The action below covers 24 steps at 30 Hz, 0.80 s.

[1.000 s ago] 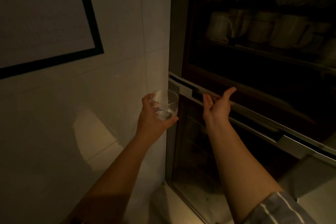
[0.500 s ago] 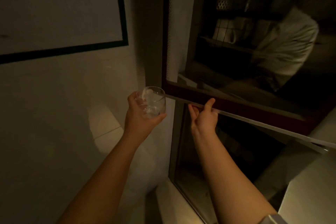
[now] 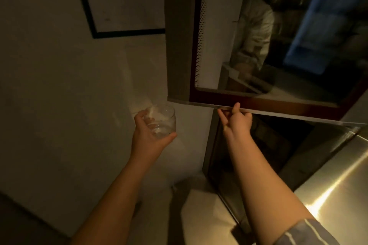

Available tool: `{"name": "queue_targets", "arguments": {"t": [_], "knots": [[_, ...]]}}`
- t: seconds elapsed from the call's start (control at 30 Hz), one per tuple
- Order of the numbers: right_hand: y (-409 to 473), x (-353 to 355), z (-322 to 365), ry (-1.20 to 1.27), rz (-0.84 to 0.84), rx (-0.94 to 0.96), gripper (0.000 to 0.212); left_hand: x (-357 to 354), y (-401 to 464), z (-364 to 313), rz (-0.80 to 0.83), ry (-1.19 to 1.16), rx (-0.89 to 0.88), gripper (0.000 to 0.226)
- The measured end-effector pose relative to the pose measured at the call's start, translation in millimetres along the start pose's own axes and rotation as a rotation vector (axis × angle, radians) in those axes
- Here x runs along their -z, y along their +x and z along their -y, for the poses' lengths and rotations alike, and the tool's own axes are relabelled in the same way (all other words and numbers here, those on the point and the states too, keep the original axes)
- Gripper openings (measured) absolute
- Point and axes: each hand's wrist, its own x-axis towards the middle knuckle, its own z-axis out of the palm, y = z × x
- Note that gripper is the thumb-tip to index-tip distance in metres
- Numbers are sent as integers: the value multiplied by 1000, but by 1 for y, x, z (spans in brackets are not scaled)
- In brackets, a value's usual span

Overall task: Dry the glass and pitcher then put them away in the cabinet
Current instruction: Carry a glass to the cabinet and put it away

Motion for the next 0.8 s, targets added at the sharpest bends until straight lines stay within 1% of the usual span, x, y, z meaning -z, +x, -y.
{"name": "queue_targets", "arguments": {"t": [0.1,0.23,0.3,0.4,0.5,0.67,0.8], "knots": [[-32,13,-1,33,50,-72,24,17,-34,-6,-51,35,3,101],[-76,28,-17,-50,124,-162,11,33,-77,-16,-118,69,27,102],[-90,39,-16,-57,145,-178,11,39,-98,-18,-169,87,31,104],[-105,61,-5,-41,190,-206,18,46,-132,-19,-232,96,58,106],[-125,83,9,-81,237,-234,11,44,-172,-18,-268,85,82,106],[-156,125,34,-158,300,-257,6,32,-241,-20,-296,81,125,106],[-176,151,55,-241,309,-271,15,26,-284,-27,-349,97,125,109]]}}
